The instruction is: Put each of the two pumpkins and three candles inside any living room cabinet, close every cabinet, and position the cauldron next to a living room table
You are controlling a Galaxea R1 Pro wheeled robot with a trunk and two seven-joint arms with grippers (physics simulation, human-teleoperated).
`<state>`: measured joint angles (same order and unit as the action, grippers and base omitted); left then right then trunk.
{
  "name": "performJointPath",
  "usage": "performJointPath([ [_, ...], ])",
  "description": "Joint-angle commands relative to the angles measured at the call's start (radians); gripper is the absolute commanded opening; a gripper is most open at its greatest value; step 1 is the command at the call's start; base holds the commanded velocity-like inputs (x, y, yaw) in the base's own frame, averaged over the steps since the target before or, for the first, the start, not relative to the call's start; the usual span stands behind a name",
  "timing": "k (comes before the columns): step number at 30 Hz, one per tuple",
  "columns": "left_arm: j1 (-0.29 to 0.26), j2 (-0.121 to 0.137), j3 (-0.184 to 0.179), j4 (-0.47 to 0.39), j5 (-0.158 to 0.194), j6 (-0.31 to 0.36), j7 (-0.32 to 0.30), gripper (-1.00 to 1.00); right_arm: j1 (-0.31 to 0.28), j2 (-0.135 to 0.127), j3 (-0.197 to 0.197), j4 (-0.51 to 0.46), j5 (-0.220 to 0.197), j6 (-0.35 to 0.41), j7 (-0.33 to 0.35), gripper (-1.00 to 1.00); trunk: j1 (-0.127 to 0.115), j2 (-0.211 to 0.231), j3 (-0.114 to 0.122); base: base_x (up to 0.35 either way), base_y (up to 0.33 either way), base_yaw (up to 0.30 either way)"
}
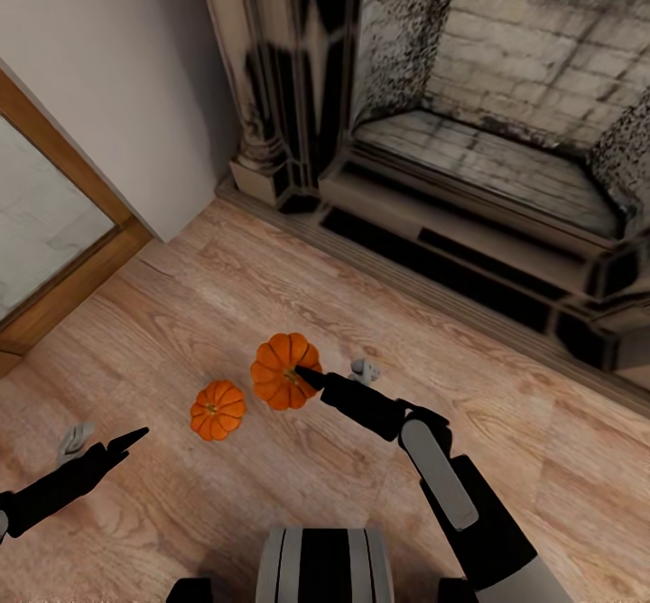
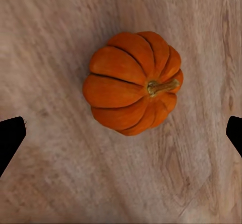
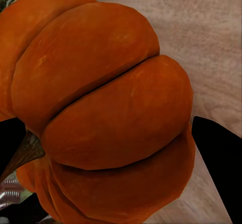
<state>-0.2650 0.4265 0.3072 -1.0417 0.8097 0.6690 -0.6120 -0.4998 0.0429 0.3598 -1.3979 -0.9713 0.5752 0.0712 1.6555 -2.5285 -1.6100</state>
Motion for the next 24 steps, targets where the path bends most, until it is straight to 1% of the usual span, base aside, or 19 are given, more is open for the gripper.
performJointPath([
  [1,0.000,0.000,0.001,0.000,0.004,0.007,-0.001,1.00,0.000,-0.001,0.001,-0.009,0.004,0.005,0.002,-1.00,0.000,0.000,-0.005,0.000,0.000,0.000],
  [3,0.000,0.000,0.002,0.000,0.004,0.006,-0.013,1.00,0.000,-0.004,0.005,-0.038,0.002,0.007,0.003,-1.00,0.001,-0.001,-0.012,0.000,0.000,0.000],
  [5,0.000,0.000,0.002,0.000,0.004,0.006,-0.037,1.00,0.003,-0.004,0.007,-0.059,0.000,0.011,0.004,-1.00,0.002,-0.001,-0.020,0.000,0.000,0.000],
  [6,0.000,0.000,0.001,0.000,0.001,0.006,-0.080,1.00,0.020,-0.004,0.009,-0.093,-0.001,0.022,0.004,-1.00,0.003,-0.002,-0.024,0.000,0.000,0.000],
  [7,0.000,0.000,0.001,0.000,-0.001,0.006,-0.099,1.00,0.030,-0.004,0.009,-0.110,-0.001,0.027,0.004,-1.00,0.003,-0.002,-0.028,0.000,0.000,0.000],
  [9,0.000,0.000,0.001,0.001,-0.003,0.006,-0.116,1.00,0.044,-0.003,0.009,-0.126,-0.001,0.033,0.004,-1.00,0.004,-0.002,-0.035,0.000,0.000,0.000],
  [12,0.000,0.000,0.001,0.003,-0.003,0.006,-0.131,1.00,0.057,-0.003,0.010,-0.139,-0.001,0.037,0.003,-1.00,0.005,-0.003,-0.047,0.000,0.000,0.000],
  [20,0.000,0.001,0.000,0.002,0.000,0.006,-0.139,1.00,0.062,-0.002,0.012,-0.143,-0.001,0.038,0.003,-1.00,0.009,-0.005,-0.078,0.000,0.000,0.000],
  [22,0.000,0.001,0.000,0.002,0.001,0.007,-0.142,1.00,0.063,-0.002,0.013,-0.143,-0.002,0.038,0.003,-1.00,0.009,-0.005,-0.078,0.000,0.000,0.000],
  [24,0.000,0.001,0.001,0.002,0.001,0.007,-0.166,1.00,0.063,-0.002,0.013,-0.144,-0.003,0.039,0.003,-1.00,0.009,-0.005,-0.078,0.000,0.000,0.000],
])
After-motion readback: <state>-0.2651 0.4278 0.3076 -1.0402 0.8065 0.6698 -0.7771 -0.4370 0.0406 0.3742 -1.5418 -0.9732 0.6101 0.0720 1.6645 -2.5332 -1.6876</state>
